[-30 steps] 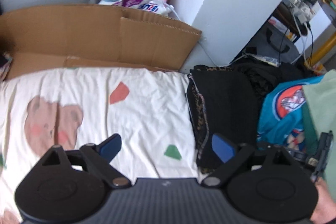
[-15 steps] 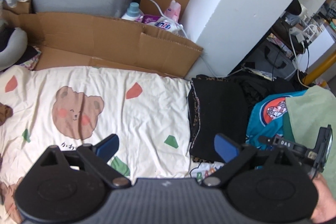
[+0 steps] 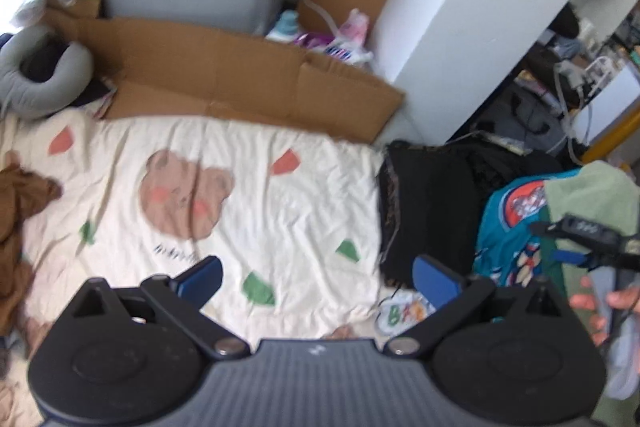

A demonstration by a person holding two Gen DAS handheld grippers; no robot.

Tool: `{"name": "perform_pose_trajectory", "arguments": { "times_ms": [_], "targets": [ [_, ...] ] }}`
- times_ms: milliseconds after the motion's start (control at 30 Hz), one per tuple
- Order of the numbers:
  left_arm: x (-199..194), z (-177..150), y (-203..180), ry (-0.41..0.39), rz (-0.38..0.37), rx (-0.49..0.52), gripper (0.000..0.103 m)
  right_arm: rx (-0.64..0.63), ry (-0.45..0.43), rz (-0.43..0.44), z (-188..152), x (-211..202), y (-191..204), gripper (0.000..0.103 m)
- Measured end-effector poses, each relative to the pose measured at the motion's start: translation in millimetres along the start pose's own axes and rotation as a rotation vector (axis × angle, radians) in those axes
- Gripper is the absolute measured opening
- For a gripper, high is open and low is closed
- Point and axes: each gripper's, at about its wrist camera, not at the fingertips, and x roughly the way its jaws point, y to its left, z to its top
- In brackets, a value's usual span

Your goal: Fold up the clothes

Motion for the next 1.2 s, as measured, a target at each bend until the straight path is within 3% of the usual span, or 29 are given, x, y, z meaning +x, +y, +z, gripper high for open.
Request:
{"name": "perform_pose_trajectory", "arguments": {
  "times_ms": [200,367,600,933,1000,1200],
  "targets": [
    [-25,-13,27,-0.024,-0.014,-0.12,0.103,-0.057,0.012,0.064,-8,-33,20,0.102],
    [-43,-31,34,-0.056,0.048,-0.129,0.103,-0.066,0.042,0.106,-20,-48,37,0.102],
    [-72,-60,37,-0.16,0.097,-0.142,0.103,-0.154,0.037,0.176,-50,-70,72,0.102],
    [-71,-106,47,-0.203,0.177,-0.14,0.103,-0.305,0.029,0.236,-92,-85,117,0.102],
    [-68,-116,48,-0.196,0.194,-0.128,0.103,-0.343,0.02,0.246,-99,-90,120,0.102],
    [-81,-138,63,-0.227,0.228,-0.219,0.103,-0.349,0.016,0.229,-110,-101,104,0.102]
  ]
}}
